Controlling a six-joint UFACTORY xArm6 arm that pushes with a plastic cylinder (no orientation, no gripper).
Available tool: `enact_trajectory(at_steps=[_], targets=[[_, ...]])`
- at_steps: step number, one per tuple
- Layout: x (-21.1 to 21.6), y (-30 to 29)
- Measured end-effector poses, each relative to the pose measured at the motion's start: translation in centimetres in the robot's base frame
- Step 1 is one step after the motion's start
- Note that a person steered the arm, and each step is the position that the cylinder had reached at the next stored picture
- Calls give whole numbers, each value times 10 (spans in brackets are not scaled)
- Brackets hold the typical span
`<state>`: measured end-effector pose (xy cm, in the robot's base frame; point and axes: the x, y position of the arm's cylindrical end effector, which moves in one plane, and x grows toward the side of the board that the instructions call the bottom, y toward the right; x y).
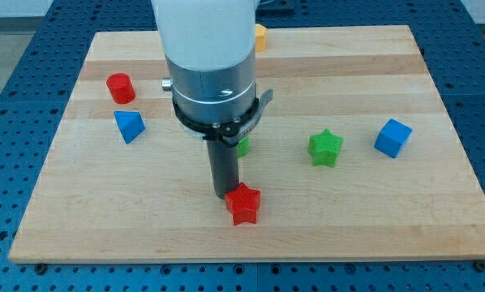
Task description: Place the red circle to the right of the blue triangle
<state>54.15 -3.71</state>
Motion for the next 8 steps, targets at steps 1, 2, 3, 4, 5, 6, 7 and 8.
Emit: enact_trajectory(at_steps=[1, 2, 3, 4, 5, 6, 7, 8], targets=[[-19, -25], [-49, -85], [-98, -101], [-159, -95], [-218, -124], [-263, -186], [-273, -266], [-260, -267]])
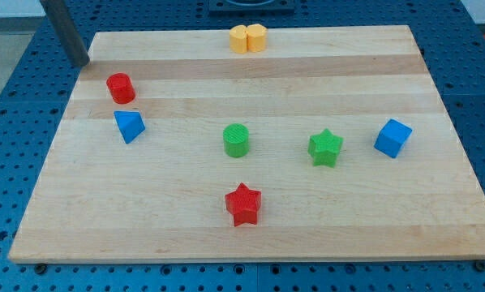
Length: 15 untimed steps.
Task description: Place the red circle to the right of the blue triangle
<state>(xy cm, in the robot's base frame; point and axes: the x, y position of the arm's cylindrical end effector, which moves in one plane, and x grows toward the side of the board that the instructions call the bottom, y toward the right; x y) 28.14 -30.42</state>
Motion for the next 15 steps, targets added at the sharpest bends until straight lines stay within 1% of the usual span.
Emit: enact_trajectory(at_steps=[1, 2, 3, 4, 5, 6, 7, 8, 9, 10, 11, 12, 13, 14, 15], targets=[[33, 17], [64, 64], [94, 125], [89, 140], [52, 130], [43, 147], [68, 154], [110, 148], [127, 148], [100, 148], [83, 150], [97, 166], [137, 166], [146, 166], [106, 169]])
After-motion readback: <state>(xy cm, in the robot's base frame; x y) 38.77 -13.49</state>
